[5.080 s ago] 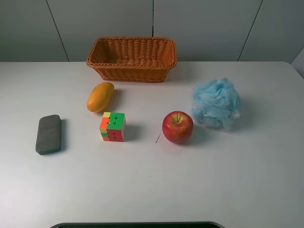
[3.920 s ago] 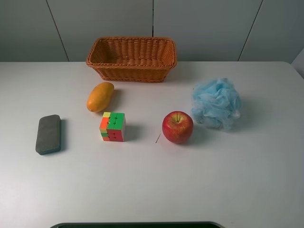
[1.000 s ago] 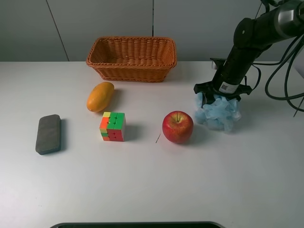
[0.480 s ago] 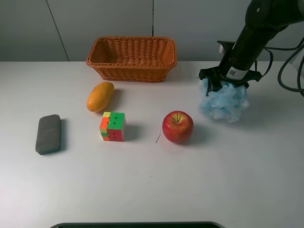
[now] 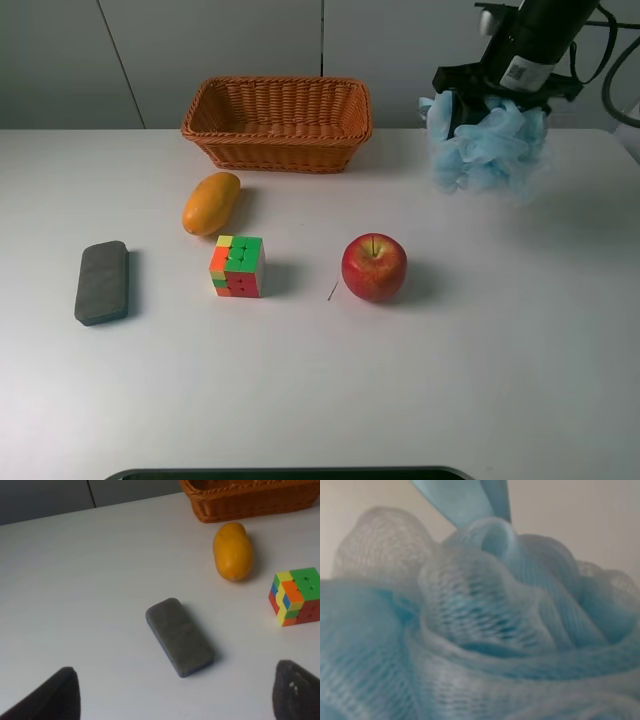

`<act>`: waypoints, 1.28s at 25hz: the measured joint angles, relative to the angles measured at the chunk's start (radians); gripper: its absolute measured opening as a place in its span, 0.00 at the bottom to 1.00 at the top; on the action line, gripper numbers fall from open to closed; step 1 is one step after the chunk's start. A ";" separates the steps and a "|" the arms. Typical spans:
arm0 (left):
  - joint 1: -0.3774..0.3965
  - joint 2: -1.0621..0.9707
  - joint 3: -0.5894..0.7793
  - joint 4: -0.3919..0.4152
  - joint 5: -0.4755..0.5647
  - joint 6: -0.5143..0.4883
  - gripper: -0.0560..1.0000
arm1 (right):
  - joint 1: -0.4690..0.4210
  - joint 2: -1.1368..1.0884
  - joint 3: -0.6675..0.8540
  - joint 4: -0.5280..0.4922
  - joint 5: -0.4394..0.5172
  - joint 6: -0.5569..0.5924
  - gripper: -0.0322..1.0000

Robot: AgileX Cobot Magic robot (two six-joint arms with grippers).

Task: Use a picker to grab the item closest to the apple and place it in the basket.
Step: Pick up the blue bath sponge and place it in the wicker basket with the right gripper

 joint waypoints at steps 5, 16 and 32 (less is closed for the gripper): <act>0.000 0.000 0.000 0.000 0.000 0.000 0.75 | 0.000 0.000 -0.141 0.012 0.006 0.000 0.42; 0.000 0.000 0.000 0.000 0.000 0.000 0.75 | 0.050 0.139 -0.495 0.047 0.015 -0.007 0.42; 0.000 0.000 0.000 0.002 0.000 0.000 0.75 | 0.209 0.460 -0.785 0.100 -0.299 -0.036 0.42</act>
